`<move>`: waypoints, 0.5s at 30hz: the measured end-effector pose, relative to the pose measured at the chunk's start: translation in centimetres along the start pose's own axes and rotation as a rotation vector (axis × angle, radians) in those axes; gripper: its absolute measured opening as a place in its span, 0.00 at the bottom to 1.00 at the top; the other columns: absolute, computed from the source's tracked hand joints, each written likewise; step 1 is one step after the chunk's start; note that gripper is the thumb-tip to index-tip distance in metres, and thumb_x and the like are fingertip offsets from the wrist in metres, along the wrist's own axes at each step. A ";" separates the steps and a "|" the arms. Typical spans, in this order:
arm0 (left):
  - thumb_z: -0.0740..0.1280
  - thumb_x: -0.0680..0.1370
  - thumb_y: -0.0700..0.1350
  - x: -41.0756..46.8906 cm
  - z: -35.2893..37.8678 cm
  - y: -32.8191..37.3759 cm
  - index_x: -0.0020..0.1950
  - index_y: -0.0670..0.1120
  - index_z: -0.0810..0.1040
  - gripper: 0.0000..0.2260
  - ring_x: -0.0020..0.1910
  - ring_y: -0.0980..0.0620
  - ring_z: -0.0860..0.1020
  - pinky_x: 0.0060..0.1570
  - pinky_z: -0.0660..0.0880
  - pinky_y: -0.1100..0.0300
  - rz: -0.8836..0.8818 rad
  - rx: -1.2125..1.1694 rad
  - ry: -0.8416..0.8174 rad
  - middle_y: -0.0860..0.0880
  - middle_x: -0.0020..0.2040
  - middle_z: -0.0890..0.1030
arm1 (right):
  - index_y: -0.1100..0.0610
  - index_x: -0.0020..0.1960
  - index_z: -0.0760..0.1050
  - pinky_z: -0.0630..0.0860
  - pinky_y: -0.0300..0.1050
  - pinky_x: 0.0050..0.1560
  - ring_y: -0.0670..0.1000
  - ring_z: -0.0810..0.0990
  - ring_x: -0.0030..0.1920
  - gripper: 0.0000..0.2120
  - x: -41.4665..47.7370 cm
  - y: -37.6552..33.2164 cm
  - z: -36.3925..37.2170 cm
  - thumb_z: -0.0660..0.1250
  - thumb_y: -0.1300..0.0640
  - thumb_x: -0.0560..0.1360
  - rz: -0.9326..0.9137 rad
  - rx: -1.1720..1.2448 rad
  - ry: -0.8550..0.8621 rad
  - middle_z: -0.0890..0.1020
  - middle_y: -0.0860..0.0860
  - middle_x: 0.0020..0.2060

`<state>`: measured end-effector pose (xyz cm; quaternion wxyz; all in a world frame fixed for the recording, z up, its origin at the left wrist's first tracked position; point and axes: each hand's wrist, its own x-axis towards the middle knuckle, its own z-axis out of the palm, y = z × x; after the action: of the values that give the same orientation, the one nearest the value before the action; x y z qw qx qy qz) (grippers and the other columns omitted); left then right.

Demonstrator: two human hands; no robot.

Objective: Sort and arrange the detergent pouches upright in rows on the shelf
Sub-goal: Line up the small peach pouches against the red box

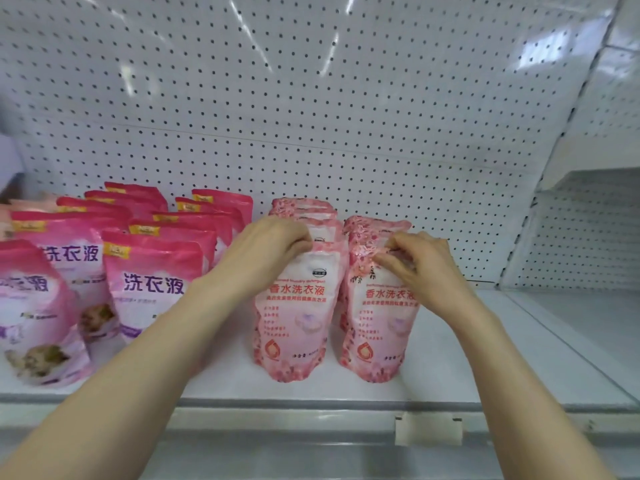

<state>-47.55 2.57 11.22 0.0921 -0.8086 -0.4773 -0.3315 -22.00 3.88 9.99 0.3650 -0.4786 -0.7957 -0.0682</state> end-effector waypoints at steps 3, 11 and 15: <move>0.62 0.80 0.53 -0.2 0.2 -0.3 0.42 0.48 0.78 0.11 0.37 0.55 0.75 0.41 0.74 0.54 -0.003 0.008 -0.005 0.57 0.36 0.76 | 0.57 0.38 0.74 0.63 0.46 0.44 0.51 0.73 0.37 0.16 0.2 0.1 0.1 0.69 0.46 0.76 0.000 -0.032 -0.007 0.77 0.48 0.31; 0.65 0.77 0.54 -0.6 0.1 -1.2 0.40 0.53 0.75 0.09 0.33 0.62 0.73 0.32 0.64 0.63 0.003 -0.048 -0.042 0.57 0.32 0.76 | 0.54 0.36 0.74 0.72 0.48 0.41 0.49 0.74 0.34 0.18 0.4 -0.1 -0.5 0.66 0.41 0.76 0.081 -0.053 -0.052 0.77 0.46 0.29; 0.65 0.77 0.56 -0.5 -0.1 -1.3 0.40 0.55 0.74 0.08 0.32 0.61 0.73 0.32 0.65 0.63 0.005 -0.053 -0.053 0.56 0.32 0.76 | 0.51 0.40 0.79 0.73 0.40 0.39 0.44 0.80 0.37 0.15 3.1 0.8 -2.6 0.62 0.45 0.79 0.201 0.034 -0.002 0.83 0.43 0.36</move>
<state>-48.79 2.82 10.71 0.0589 -0.8205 -0.4685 -0.3221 -20.86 5.37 13.65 0.3774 -0.5498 -0.7450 -0.0173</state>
